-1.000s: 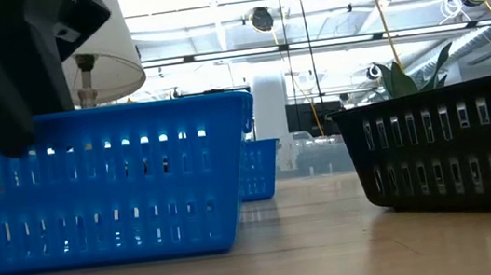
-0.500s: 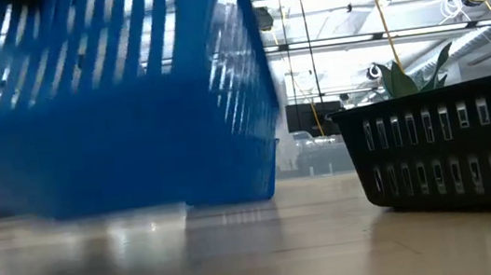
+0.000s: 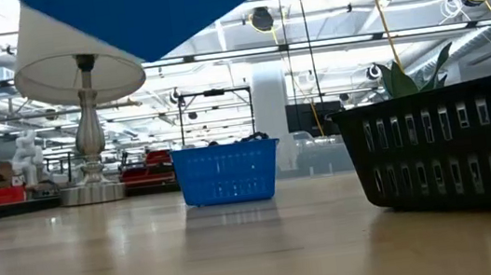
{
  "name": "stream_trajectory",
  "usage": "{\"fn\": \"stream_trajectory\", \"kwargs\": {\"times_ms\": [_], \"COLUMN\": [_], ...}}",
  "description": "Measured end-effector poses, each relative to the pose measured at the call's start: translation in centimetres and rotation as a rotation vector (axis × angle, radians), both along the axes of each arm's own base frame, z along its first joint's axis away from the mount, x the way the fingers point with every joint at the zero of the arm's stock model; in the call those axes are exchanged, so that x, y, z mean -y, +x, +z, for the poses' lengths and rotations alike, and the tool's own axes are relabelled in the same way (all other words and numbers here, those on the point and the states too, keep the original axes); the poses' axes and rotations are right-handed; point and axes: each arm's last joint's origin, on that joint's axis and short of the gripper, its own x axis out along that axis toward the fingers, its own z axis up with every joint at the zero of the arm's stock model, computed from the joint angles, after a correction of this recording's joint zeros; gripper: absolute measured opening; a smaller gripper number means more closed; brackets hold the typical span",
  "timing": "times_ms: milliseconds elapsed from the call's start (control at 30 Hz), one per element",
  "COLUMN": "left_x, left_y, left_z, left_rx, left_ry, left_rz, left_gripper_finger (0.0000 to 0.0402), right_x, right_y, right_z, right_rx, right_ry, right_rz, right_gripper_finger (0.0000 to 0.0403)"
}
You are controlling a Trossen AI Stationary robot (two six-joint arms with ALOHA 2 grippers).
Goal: Stack baskets by color
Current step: Stack the bottom left blue bin on the top left blue bin
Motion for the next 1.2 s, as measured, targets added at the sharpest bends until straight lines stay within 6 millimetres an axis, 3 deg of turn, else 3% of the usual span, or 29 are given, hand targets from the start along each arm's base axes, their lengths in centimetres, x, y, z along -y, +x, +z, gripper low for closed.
{"fn": "stream_trajectory", "kwargs": {"times_ms": [233,633,1000,1200], "left_x": [-2.4,-2.5,-2.6,-2.5], "left_y": [0.7,1.8,1.9,1.8], "left_z": [1.3,0.4,0.5,0.4], "left_rx": [0.054,0.076,0.081,0.08], "left_ry": [0.128,0.254,0.27,0.265], "left_rz": [-0.091,-0.187,-0.199,-0.202], "left_gripper_finger": [0.0012,0.0014,0.0009,0.001], "right_x": [-1.8,-1.9,-2.3,-1.0], "right_y": [2.2,2.8,4.0,5.0], "right_z": [2.0,0.4,-0.9,-1.4], "right_rx": [0.023,-0.069,-0.065,-0.079], "right_ry": [-0.081,-0.13,-0.217,-0.253], "right_rz": [0.043,0.064,0.094,0.029], "right_gripper_finger": [0.0118,0.0181,0.018,0.0162]}}
